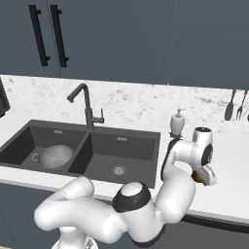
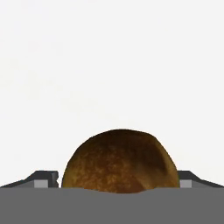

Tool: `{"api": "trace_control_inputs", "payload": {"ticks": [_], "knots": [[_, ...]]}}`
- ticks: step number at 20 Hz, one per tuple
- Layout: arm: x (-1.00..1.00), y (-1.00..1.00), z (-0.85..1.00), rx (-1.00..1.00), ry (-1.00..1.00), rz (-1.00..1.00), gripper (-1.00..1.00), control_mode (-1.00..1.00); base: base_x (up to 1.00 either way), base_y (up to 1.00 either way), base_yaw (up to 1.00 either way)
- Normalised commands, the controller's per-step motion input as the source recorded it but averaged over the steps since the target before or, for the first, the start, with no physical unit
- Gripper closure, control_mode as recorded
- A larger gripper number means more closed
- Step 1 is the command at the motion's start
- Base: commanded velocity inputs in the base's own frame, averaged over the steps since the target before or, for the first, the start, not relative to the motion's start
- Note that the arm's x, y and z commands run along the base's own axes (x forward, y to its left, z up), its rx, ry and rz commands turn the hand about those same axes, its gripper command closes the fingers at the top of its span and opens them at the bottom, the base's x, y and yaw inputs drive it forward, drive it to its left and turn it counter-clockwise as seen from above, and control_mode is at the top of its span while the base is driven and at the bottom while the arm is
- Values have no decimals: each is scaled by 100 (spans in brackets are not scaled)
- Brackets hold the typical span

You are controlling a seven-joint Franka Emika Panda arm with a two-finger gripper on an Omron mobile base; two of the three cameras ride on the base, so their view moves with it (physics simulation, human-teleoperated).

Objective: Put the colander in the sink, put the pear in the colander, and turn on the sink faucet and pour water over the colander.

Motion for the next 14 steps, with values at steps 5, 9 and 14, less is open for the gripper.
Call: {"api": "trace_control_inputs", "payload": {"ticks": [5, 9, 14], "knots": [[-55, 1, -27, -1, -2, 0, 100, -100, 0, 0, 0], [-85, 50, 11, 0, -22, 1, 100, -100, 0, 0, 0], [-76, 99, 50, -2, -25, 5, 100, -100, 0, 0, 0]]}}
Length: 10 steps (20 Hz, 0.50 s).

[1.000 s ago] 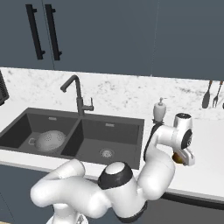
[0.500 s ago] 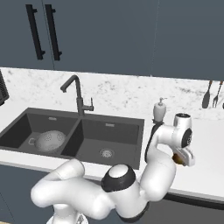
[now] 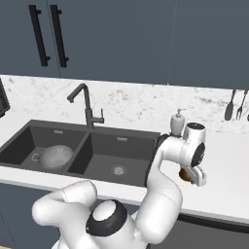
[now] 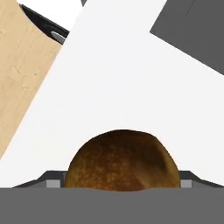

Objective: Put the colander in the sink, put the pear in the colander, and turn on the sink faucet and pour water over the colander.

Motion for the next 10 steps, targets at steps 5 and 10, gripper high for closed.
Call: {"api": "trace_control_inputs", "payload": {"ticks": [5, 10], "knots": [[-58, 100, 66, -7, -26, 8, 100, -100, 0, 0, 0], [-46, 100, 70, -14, -15, 5, 100, -100, 0, 0, 0]]}}
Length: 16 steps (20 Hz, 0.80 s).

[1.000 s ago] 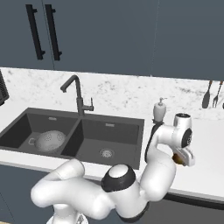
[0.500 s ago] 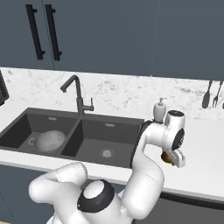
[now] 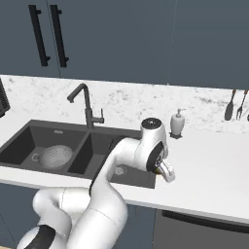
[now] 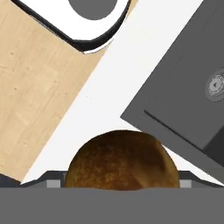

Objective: Put the colander in the sink, put the pear in the colander, and turn on the sink faucet and pour water over the colander.

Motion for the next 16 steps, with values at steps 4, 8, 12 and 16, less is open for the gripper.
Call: {"api": "trace_control_inputs", "payload": {"ticks": [4, 8, 12, 16], "knots": [[-31, 100, 85, -10, -2, 4, 100, -100, 0, 0, 0], [-22, 100, 80, -5, 0, 12, 100, -100, 0, 0, 0], [-16, 100, 72, -5, 1, 22, 100, -100, 0, 0, 0], [-16, 100, 61, 0, 7, 29, 100, -100, 0, 0, 0]]}}
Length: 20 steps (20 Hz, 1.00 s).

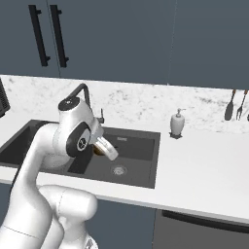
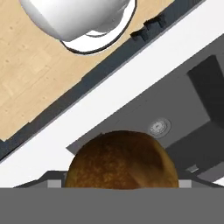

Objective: Put the colander in the sink, put the pear in the colander, and turn on the sink faucet and pour water over the colander.

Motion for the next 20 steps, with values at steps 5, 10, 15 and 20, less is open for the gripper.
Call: {"api": "trace_control_inputs", "payload": {"ticks": [5, 10, 15, 20], "knots": [[-17, 100, 43, -6, 13, 26, 100, -100, 0, 0, 0], [-19, 100, 32, 0, 13, 19, 100, -100, 0, 0, 0], [-21, 100, 4, -1, 8, 7, 100, -100, 0, 0, 0], [-3, 100, -4, -4, 3, 1, 100, -100, 0, 0, 0]]}}
